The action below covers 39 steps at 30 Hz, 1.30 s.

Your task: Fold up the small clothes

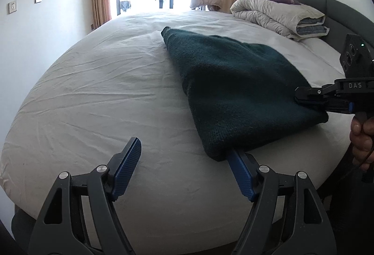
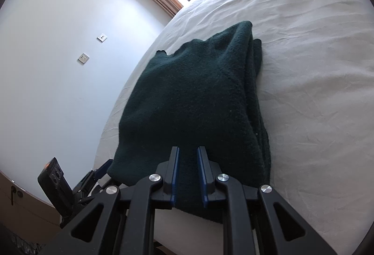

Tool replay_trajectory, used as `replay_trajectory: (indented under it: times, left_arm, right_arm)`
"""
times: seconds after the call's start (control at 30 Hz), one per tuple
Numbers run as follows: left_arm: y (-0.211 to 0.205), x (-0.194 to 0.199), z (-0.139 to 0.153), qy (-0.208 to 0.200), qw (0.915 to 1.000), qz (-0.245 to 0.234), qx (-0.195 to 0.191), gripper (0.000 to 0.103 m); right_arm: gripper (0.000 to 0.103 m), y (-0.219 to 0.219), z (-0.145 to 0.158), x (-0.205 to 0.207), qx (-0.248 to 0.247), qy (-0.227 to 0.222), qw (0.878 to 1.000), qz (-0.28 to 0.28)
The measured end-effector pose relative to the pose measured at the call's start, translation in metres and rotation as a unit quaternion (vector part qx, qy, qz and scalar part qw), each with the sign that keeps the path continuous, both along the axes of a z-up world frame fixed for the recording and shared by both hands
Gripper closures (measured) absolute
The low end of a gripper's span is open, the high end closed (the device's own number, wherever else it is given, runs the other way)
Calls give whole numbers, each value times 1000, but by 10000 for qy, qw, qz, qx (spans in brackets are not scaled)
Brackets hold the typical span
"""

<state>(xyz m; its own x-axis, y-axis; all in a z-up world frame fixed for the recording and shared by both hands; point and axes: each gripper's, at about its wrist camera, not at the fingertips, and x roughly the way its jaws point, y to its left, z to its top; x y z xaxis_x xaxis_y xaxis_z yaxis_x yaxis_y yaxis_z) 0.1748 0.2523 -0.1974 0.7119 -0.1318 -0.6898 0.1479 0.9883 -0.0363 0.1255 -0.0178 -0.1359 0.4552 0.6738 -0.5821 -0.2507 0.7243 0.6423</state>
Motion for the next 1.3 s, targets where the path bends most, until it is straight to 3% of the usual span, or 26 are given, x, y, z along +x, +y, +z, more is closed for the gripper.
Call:
replay_trajectory:
  times: [0.07, 0.1, 0.43, 0.53, 0.67, 0.83, 0.93, 1.0, 1.1, 1.13, 1.2, 1.3]
  left_arm:
    - [7, 5, -6, 131, 9996, 140, -216, 30]
    - [10, 7, -8, 147, 9994, 211, -222, 30]
    - [13, 5, -16, 98, 9988, 471, 61, 30]
    - [9, 0, -15, 103, 9994, 276, 183, 30]
    - [14, -28, 1, -30, 9999, -138, -42, 30]
    - [18, -47, 28, -484, 9983, -146, -274, 30]
    - [7, -22, 42, -617, 9976, -70, -311, 30]
    - [-8, 0, 50, -766, 9968, -47, -203, 29]
    - [-33, 35, 38, -538, 9983, -187, 78, 28]
    - [-40, 44, 30, -371, 9989, -258, 129, 28]
    - [-51, 62, 5, 179, 9987, -303, 363, 28]
    - [-37, 62, -10, 374, 9992, -23, -121, 28]
  right_arm:
    - [94, 0, -3, 1, -108, 38, 9999, -64]
    - [102, -2, -5, 2, -148, 69, 9998, -127]
    - [103, -18, -23, 11, -139, 218, 9993, -281]
    - [103, -27, -26, 14, 84, 235, 9991, -335]
    - [103, -32, -9, 4, 181, -2, 9994, -305]
    - [88, -35, 22, -14, 650, -493, 9965, -177]
    - [77, -12, 35, -17, 607, -715, 9954, 179]
    - [75, 3, 28, -14, 401, -639, 9968, 261]
    - [77, 2, 2, -9, -33, -234, 9997, 15]
    - [84, -5, -4, -10, 32, -182, 9998, -38]
    - [86, -22, -9, -13, 261, -149, 9994, -184]
    - [84, -40, -1, -18, 110, -238, 9990, -372]
